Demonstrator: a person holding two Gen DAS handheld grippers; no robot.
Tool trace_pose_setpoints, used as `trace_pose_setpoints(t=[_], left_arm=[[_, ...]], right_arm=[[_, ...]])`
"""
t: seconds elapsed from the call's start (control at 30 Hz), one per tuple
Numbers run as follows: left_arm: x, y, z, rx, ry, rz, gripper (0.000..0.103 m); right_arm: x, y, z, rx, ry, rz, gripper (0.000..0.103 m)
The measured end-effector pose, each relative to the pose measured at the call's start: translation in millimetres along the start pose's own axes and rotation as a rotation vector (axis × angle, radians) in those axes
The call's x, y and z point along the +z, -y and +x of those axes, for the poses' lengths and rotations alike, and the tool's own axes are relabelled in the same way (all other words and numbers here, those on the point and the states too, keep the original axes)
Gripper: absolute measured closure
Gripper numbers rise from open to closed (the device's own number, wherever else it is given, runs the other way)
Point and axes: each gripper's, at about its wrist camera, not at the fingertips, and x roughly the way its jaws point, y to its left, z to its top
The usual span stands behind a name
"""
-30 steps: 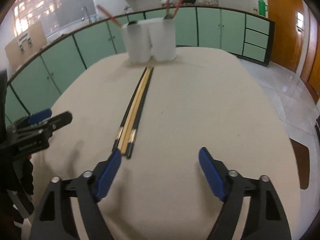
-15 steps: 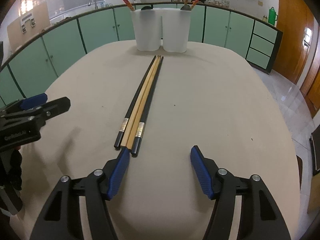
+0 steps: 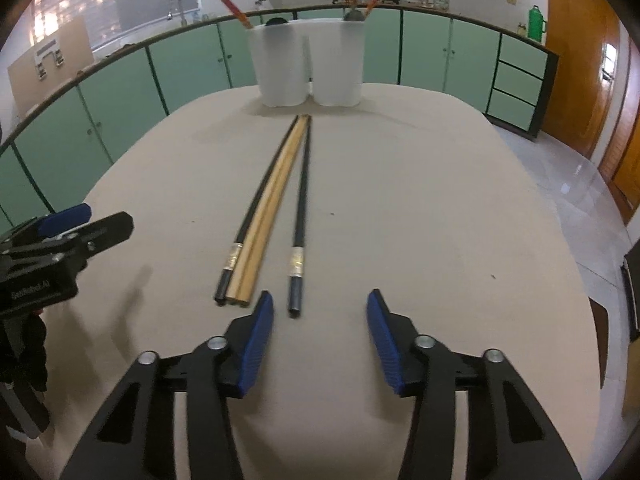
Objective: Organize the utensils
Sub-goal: 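Withdraw both tools back toward the remaining chopsticks, then grasp a black chopstick with the right tool, then grasp the other black chopstick with the left tool while the right tool holds its own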
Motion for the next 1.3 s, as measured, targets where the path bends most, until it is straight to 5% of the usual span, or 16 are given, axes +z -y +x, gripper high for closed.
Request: trace_pose_setpoints(t=[0.2, 0.87, 1.3], left_arm=[[0, 3, 2, -0.005, -0.006, 0.004, 0.013], [-12, 57, 19, -0.119, -0.087, 0.042, 0.013], [-13, 69, 28, -0.063, -0.125, 0.07, 0.013]], right_arm=[[3, -3, 3, 0.029, -0.003, -0.001, 0.096], [-6, 51, -10, 0.005, 0.01, 0.091, 0.096], [-6, 50, -8, 0.008, 0.011, 0.094, 0.096]])
